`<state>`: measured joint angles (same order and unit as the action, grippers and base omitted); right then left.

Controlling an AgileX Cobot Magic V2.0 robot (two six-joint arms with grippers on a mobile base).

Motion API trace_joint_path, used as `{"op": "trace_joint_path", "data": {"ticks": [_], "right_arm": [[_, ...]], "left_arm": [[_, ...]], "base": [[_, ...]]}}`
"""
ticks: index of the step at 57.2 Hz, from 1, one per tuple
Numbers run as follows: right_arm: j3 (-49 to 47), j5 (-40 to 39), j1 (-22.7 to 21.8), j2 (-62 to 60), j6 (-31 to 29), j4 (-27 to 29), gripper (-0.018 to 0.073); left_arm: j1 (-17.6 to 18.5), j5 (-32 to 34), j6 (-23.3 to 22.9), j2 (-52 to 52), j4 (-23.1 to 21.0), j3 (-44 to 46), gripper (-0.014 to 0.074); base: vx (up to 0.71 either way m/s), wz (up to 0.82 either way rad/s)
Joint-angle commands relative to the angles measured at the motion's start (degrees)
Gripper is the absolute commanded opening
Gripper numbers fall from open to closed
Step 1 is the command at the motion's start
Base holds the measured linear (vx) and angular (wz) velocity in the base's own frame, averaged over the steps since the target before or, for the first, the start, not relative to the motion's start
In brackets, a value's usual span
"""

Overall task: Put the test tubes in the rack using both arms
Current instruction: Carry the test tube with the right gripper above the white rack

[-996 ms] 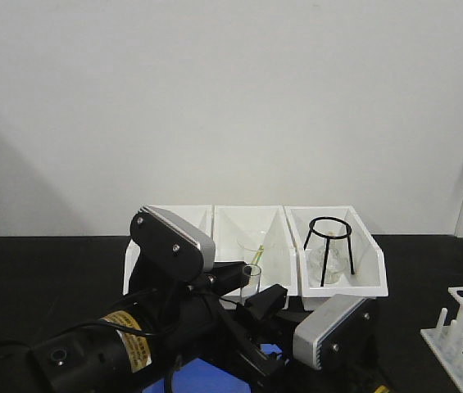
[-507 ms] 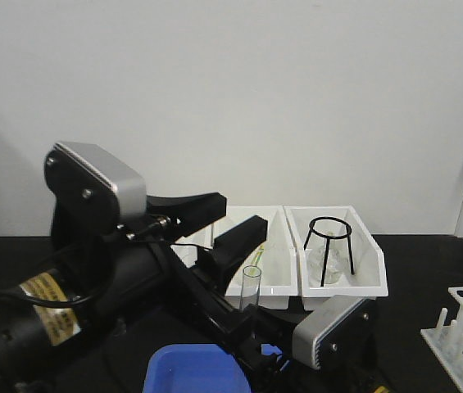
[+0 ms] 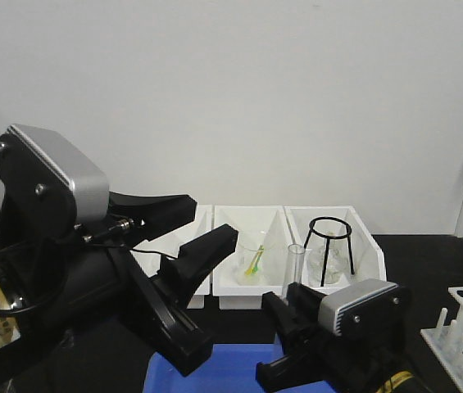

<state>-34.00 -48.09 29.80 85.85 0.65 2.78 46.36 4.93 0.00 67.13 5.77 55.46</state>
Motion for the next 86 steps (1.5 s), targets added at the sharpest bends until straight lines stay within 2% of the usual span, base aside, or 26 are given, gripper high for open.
{"op": "trace_joint_path", "data": {"ticks": [1,16,40,50,57,67,78,86], "right_arm": [[-1.77,-4.06,-3.08,-1.89,0.23,0.32,-0.0007],[-1.77,-0.21,-14.81,-4.09,0.39,-3.35,-0.0007],[-1.77,3.86,-33.88,-9.93,0.14,-4.51,-0.0006],[-1.77,4.81,-39.73,-10.06,0.32,-5.72,-0.0006],[-1.77,5.41,-42.05,-9.67,0.05,-5.79,-0.0006],[-1.77,3.04,-42.05,-7.76,-2.12,-5.34,-0.0006],[-1.77,-1.94,-42.05,-4.27,-4.29,0.68,-0.0006],[-1.95,-5.49,-42.05,-1.56,-6.18,1.98,-0.0006]], "left_arm": [[0.38,3.21,0.0,-1.52,-0.44,1.88,0.0419],[0.38,1.32,0.0,-1.52,-0.44,1.88,0.0419],[0.38,0.31,0.0,-1.52,-0.44,1.88,0.0419],[0.38,-2.25,0.0,-1.52,-0.44,1.88,0.0419],[0.38,-3.74,0.0,-1.52,-0.44,1.88,0.0419],[0.38,-4.93,0.0,-1.46,-0.44,1.88,0.0419],[0.38,-4.93,0.0,-1.4,-0.44,1.88,0.0419],[0.38,-6.06,0.0,-1.4,-0.38,1.88,0.0419]], "base": [[0.0,0.0],[0.0,0.0],[0.0,0.0],[0.0,0.0],[0.0,0.0],[0.0,0.0],[0.0,0.0],[0.0,0.0]]}}
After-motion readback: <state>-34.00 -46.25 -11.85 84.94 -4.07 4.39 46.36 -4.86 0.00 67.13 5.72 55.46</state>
